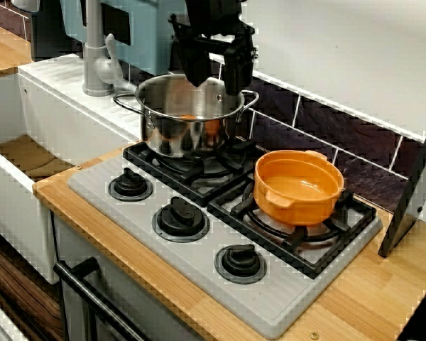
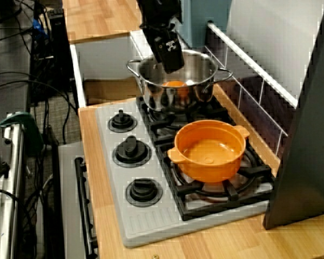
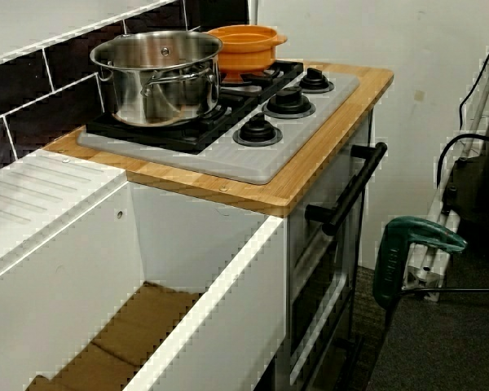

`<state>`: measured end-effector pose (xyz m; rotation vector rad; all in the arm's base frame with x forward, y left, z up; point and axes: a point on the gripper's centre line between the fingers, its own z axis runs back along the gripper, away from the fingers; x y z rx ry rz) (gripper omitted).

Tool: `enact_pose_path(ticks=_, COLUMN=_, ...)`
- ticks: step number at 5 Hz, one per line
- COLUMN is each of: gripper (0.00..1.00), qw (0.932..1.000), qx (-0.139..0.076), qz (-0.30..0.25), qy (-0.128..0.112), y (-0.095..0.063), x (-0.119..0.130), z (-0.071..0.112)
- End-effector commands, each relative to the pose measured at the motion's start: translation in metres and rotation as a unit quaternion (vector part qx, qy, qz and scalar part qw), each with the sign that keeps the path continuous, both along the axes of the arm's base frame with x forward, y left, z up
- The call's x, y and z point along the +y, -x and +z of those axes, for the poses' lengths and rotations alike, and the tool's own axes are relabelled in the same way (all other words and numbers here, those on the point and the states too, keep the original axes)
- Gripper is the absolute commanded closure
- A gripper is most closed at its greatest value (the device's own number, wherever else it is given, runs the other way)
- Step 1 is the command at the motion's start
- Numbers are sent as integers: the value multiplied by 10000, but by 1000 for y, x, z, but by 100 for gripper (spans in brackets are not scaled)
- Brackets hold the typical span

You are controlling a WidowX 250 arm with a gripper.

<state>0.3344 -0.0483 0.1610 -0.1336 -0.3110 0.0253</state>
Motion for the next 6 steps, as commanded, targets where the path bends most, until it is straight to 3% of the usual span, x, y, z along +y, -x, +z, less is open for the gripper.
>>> enact_pose_path(ticks=1, gripper=0, qw=9980, qx=-589, qz=-121, qy=196, y=-4, x=-14, z=1)
enact_pose_path(ticks=4, gripper=0, qw=9993, qx=-378, qz=-28, qy=57, y=-12, x=-46, z=-28)
enact_pose_path(ticks=6, gripper=0, qw=9997, qx=-231, qz=48, qy=-96, y=-19, x=-53, z=-45)
